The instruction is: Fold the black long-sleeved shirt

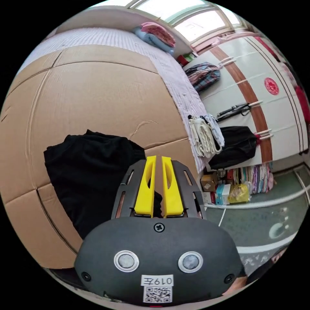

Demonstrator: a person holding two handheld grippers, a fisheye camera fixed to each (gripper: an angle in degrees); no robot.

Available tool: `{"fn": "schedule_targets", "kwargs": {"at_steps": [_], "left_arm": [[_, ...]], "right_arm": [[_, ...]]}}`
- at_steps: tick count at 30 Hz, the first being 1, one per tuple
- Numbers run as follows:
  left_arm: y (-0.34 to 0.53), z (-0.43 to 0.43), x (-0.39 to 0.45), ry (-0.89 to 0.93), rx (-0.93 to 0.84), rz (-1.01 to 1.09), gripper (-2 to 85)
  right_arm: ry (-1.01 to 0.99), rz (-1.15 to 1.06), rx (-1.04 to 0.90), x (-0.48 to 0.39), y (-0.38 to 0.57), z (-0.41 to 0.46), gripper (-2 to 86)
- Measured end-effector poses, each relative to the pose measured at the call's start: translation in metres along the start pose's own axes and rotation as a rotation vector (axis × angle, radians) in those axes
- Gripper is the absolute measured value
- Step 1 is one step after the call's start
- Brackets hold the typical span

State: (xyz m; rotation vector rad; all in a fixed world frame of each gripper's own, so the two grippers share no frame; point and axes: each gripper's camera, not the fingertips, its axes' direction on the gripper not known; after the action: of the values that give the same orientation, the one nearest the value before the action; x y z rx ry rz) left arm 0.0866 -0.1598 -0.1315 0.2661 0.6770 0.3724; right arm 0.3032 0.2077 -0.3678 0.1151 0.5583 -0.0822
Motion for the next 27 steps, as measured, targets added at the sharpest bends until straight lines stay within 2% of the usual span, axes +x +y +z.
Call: {"fn": "schedule_targets", "kwargs": {"at_steps": [3, 6, 8, 12, 15, 18, 21, 27], "left_arm": [[0.069, -0.095, 0.059, -0.037, 0.171, 0.264, 1.4], [0.159, -0.161, 0.124, -0.228, 0.287, 0.471, 1.7], [0.205, -0.176, 0.163, -0.302, 0.305, 0.565, 2.1], [0.259, -0.162, 0.239, -0.453, 0.221, 0.697, 4.2], [0.278, -0.145, 0.293, -0.556, 0.210, 0.803, 6.1], [0.287, -0.121, 0.350, -0.699, 0.161, 0.943, 8.0], [0.286, -0.108, 0.389, -0.768, 0.139, 1.003, 8.8], [0.262, -0.127, 0.427, -0.816, 0.115, 0.924, 7.8]], "right_arm": [[0.068, -0.113, 0.105, -0.007, -0.032, -0.031, 5.9], [0.030, -0.230, 0.025, -0.009, -0.096, -0.019, 5.7], [-0.071, -0.262, -0.107, -0.005, -0.156, 0.023, 7.3], [-0.080, -0.288, -0.255, -0.015, -0.226, 0.092, 7.7], [-0.008, -0.282, -0.369, -0.020, -0.255, 0.136, 9.6], [0.054, -0.265, -0.379, -0.021, -0.264, 0.149, 11.0], [0.059, -0.268, -0.390, -0.026, -0.275, 0.153, 11.2], [0.120, -0.399, -0.409, -0.060, -0.298, 0.158, 6.1]]}}
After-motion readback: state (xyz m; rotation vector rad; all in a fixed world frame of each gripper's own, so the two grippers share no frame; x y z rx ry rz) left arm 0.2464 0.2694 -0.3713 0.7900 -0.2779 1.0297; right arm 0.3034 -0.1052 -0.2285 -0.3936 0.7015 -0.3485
